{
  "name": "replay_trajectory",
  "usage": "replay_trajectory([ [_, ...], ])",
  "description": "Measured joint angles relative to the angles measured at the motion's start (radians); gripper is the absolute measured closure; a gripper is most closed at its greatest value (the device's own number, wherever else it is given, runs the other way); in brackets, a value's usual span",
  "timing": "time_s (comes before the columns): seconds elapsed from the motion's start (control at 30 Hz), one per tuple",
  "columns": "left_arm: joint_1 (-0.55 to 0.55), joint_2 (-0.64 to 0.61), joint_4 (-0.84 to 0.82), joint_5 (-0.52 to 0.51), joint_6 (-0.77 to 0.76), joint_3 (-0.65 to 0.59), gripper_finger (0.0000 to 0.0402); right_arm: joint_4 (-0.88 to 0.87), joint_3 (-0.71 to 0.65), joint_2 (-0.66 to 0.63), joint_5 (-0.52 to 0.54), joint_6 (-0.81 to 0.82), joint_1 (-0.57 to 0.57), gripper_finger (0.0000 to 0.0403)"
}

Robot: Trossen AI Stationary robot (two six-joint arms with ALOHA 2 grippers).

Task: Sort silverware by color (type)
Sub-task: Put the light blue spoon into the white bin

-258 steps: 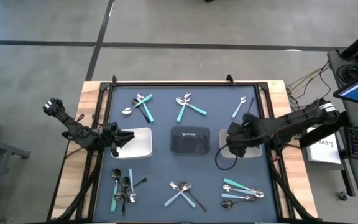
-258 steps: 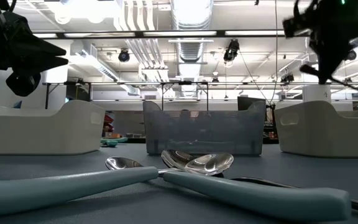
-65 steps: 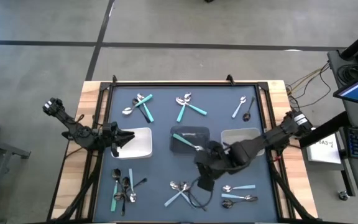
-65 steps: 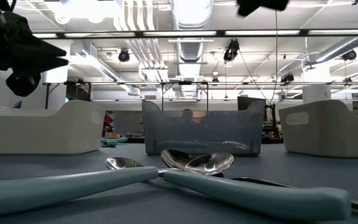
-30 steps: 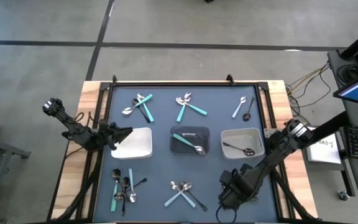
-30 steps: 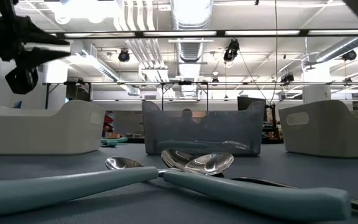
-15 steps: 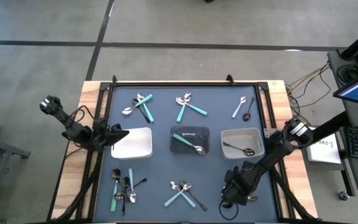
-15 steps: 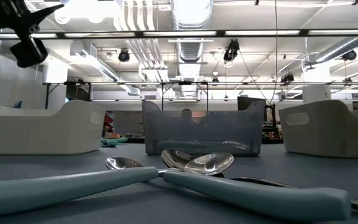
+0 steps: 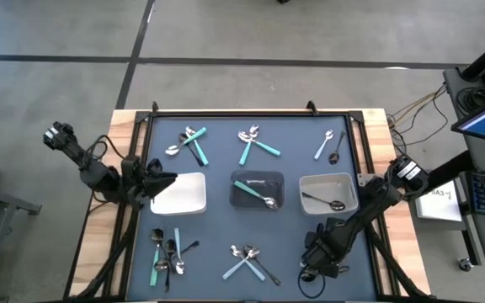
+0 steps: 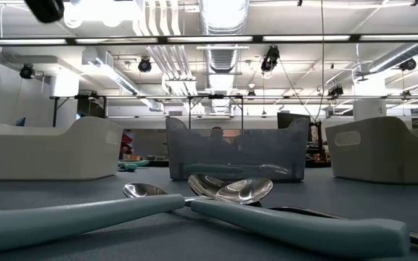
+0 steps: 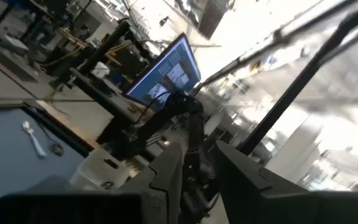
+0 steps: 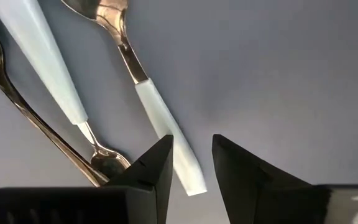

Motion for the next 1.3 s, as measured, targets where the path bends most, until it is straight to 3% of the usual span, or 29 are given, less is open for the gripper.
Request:
replay_trajectory([
  [0.17, 0.000, 0.113, -0.341, -0.093, -0.023, 0.218, 0.0325, 0.023, 0.012, -0.058, 0.038, -0.001, 0.000, 0.0301],
  [0.3, 0.000, 0.211, -0.651, -0.215, -0.187, 0.387, 0.0325, 0.063, -0.008, -0.054, 0.045, 0.002, 0.000, 0.0298],
  [0.43, 0.000, 0.312, -0.872, -0.230, -0.280, 0.536, 0.0325, 0.130, -0.031, -0.052, 0.036, 0.006, 0.002, 0.0301],
  [0.63, 0.000, 0.446, -0.965, -0.232, -0.258, 0.719, 0.0325, 0.179, -0.054, -0.052, 0.029, 0.018, 0.004, 0.0301],
  [0.83, 0.000, 0.551, -0.972, -0.281, -0.174, 0.869, 0.0325, 0.188, -0.085, -0.033, 0.092, 0.013, 0.004, 0.0307],
  [1.07, 0.000, 0.646, -1.011, -0.298, -0.072, 1.003, 0.0325, 0.201, -0.119, -0.004, 0.101, 0.009, 0.004, 0.0353],
  [1.17, 0.000, 0.671, -1.136, -0.314, -0.166, 1.037, 0.0325, 0.201, -0.119, -0.005, 0.105, -0.002, 0.004, 0.0379],
  [1.3, -0.001, 0.676, -1.369, -0.323, -0.449, 1.046, 0.0325, 0.201, -0.119, -0.006, 0.108, -0.028, 0.004, 0.0381],
])
